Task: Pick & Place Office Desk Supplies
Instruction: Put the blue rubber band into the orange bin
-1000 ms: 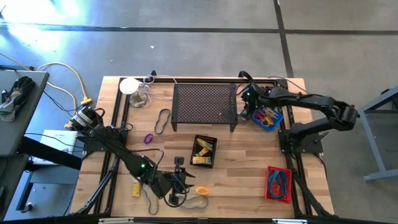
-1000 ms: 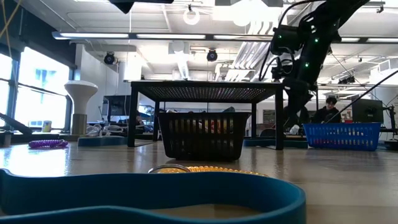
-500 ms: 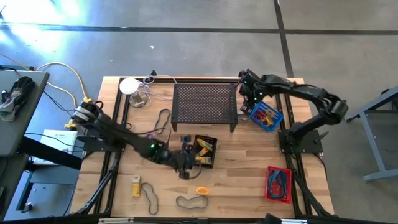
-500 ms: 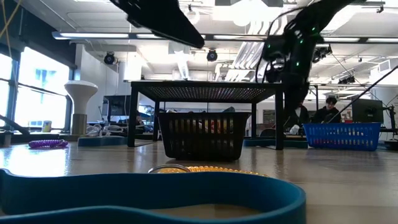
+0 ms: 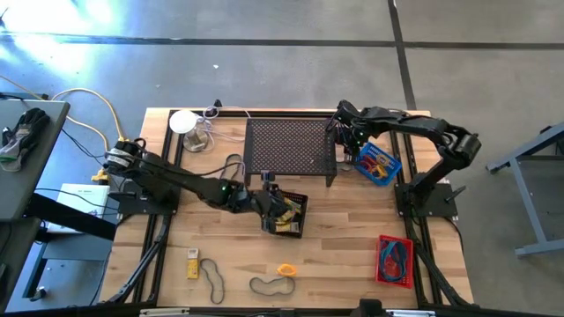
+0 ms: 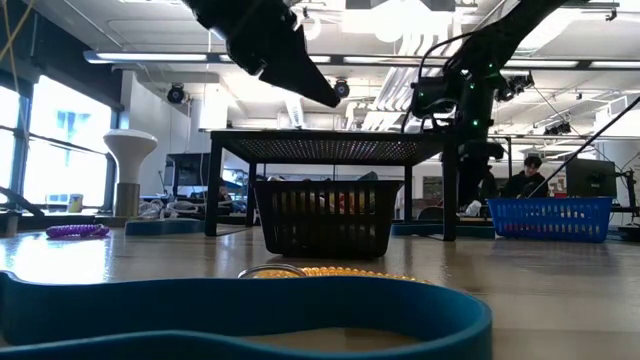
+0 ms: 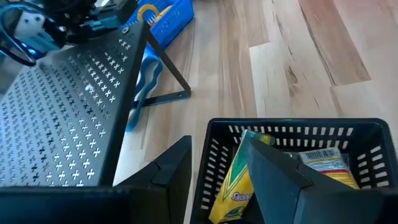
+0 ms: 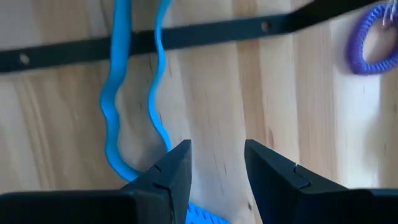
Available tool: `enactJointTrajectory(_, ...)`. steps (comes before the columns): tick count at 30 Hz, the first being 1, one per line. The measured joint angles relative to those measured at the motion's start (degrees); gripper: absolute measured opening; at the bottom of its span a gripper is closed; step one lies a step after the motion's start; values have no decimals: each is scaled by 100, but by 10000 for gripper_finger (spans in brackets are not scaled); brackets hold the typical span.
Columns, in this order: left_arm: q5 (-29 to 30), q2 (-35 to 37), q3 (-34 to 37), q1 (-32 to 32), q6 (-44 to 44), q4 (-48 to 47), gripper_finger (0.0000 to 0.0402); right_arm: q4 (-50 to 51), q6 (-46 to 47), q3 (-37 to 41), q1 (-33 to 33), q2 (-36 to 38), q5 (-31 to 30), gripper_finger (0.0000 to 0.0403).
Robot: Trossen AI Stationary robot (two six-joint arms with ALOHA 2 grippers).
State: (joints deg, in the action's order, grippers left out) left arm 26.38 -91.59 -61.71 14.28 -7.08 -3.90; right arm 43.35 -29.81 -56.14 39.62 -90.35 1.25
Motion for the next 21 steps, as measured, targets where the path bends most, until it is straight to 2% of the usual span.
enactJointTrajectory(7, -230, 0, -2, -235, 10, -78, 144, 13, 144, 0, -193, 0, 505, 136)
enactJointTrajectory(11, -230, 0, -2, -258, -91, -118, 144, 23, 253, 4, -489, 0, 244, 136)
enactJointTrajectory(17, -233, 0, -2, -255, -216, -149, 144, 19, 466, 4, -805, 0, -524, 136)
enactJointTrajectory(21, -233, 0, -2, -255, -211, -166, 144, 85, 558, 4, -793, 0, -249, 136)
